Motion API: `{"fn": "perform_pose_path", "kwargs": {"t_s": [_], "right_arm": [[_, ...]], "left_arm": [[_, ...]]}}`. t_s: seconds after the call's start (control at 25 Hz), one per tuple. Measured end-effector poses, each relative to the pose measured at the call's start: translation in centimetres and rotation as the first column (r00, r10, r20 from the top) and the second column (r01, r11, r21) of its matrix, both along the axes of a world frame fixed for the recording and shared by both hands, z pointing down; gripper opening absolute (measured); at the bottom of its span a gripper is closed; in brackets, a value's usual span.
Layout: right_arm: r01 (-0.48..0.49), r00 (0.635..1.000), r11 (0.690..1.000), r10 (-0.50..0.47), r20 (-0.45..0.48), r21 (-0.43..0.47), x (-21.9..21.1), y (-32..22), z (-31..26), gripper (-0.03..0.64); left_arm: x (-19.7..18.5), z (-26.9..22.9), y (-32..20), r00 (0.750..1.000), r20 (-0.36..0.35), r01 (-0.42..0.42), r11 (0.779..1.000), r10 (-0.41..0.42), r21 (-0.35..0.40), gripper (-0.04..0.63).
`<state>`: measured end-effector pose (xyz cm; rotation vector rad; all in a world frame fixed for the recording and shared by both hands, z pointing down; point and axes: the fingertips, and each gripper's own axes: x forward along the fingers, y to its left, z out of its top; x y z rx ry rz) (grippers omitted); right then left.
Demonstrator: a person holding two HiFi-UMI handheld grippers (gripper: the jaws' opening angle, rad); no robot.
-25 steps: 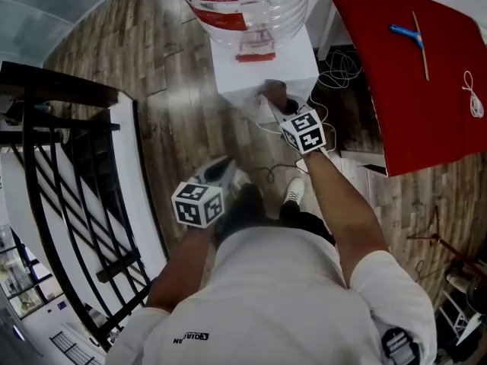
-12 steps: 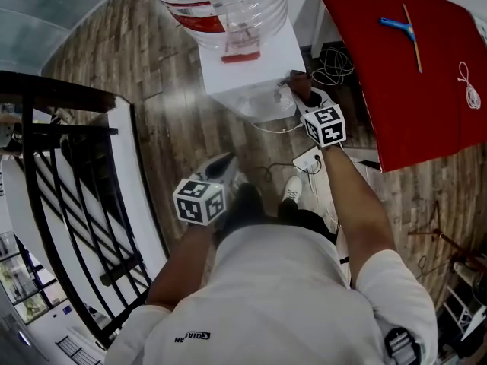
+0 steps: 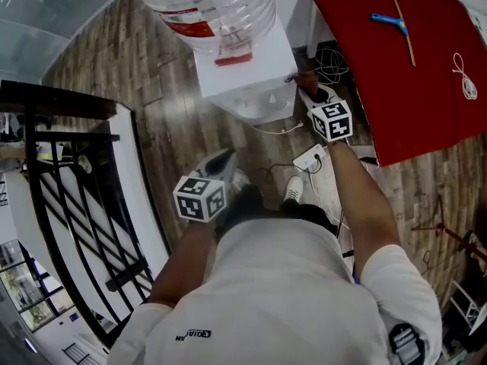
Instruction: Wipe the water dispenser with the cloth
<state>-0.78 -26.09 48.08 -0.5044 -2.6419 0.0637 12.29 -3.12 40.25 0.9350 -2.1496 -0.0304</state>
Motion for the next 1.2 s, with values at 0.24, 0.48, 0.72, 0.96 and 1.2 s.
{"fn": "perform_pose_path", "kwargs": {"t_s": [0.24,0.48,0.72,0.96,1.2], "right_arm": [[-0.056,0.998,0.998,0.056,-0.019,0.002,0.4,-1.2,-0.2,0.058],[-0.148,0.989,0.989,0.148,-0.028,0.011,1.5,-2.0,-1.2,0.058],[-0.198,0.980,0.980,0.198,-0.008,0.015,3.3,0.0,-3.2,0.058],[-0.254,0.967,0.948,0.243,-0.079,-0.191,4.9,2.0,-3.5,0.058],[-0.297,0.951,0.885,0.241,-0.192,-0.360,4.5,-0.7,-3.9,0.058]], "left_arm": [[-1.3,-1.1,-0.1,0.999,0.018,-0.036,0.999,0.036,0.015,-0.011],[-2.3,-1.2,0.5,0.994,0.007,-0.113,0.993,0.113,0.038,-0.011],[-3.0,-1.8,1.9,0.977,0.044,-0.209,0.976,0.206,0.054,-0.011],[-2.6,-2.2,3.3,0.970,0.032,-0.243,0.967,0.242,0.070,-0.011],[-3.2,-2.4,2.1,0.966,0.039,-0.259,0.964,0.257,0.065,-0.011]]}}
